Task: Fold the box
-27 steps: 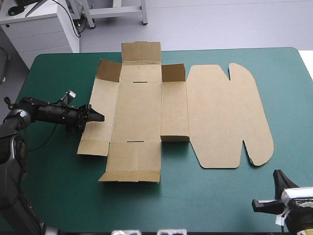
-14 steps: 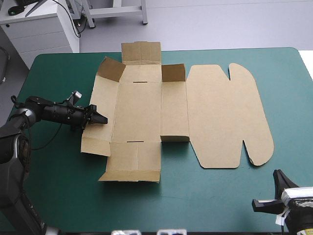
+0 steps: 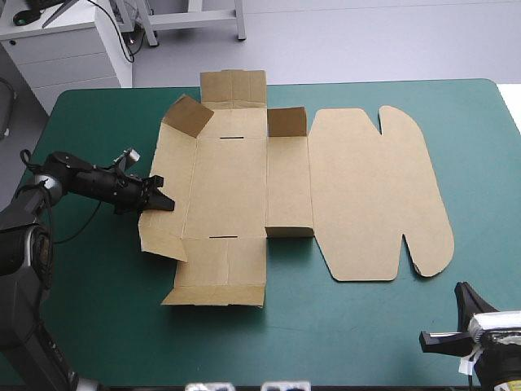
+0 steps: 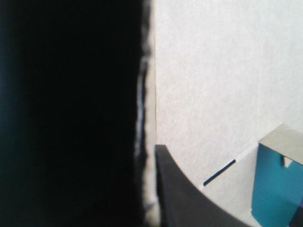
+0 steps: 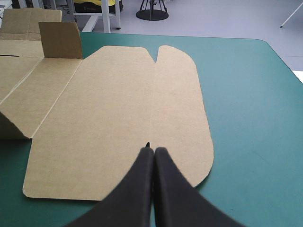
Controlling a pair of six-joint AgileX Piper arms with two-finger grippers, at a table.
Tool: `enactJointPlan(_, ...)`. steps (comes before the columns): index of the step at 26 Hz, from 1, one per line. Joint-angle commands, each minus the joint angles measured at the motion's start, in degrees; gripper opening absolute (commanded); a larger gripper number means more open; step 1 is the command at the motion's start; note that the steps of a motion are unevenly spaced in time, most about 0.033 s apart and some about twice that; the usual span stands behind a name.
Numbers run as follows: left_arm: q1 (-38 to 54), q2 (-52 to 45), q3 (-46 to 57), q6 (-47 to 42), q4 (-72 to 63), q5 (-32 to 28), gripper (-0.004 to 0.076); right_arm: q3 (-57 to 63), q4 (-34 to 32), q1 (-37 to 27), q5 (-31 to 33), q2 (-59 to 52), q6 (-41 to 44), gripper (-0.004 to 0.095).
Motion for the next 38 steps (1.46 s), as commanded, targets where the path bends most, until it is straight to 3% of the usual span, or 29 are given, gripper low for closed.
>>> enactJointPlan(1, -3.4, -3.7, -5.6, -5.2, 11.9, 6.0, -0.0008, -1.2, 0.2, -0.4, -4.5, -1.2, -0.2, -0.0019)
enactJointPlan(16, -27.8, -3.7, -35.8, -2.3, 59.2, 5.7, -0.0008, -1.2, 0.4, -0.4, -4.5, -1.2, -0.1, -0.0019)
enactJointPlan(21, -36.4, -3.7, -36.4, 3.4, 75.7, 5.7, -0.0008, -1.2, 0.4, -0.4, -4.5, -1.2, -0.1, -0.0019)
enactJointPlan(27, -44.6, -3.7, -36.4, 3.6, 91.8, 5.5, -0.0008, -1.2, 0.4, -0.4, -4.5, -1.2, -0.1, -0.0019)
enactJointPlan(38, -56.4, -4.1, -36.3, 2.0, 97.9, 0.6, -0.0008, -1.2, 0.4, -0.4, -4.5, -1.2, -0.1, -0.0019)
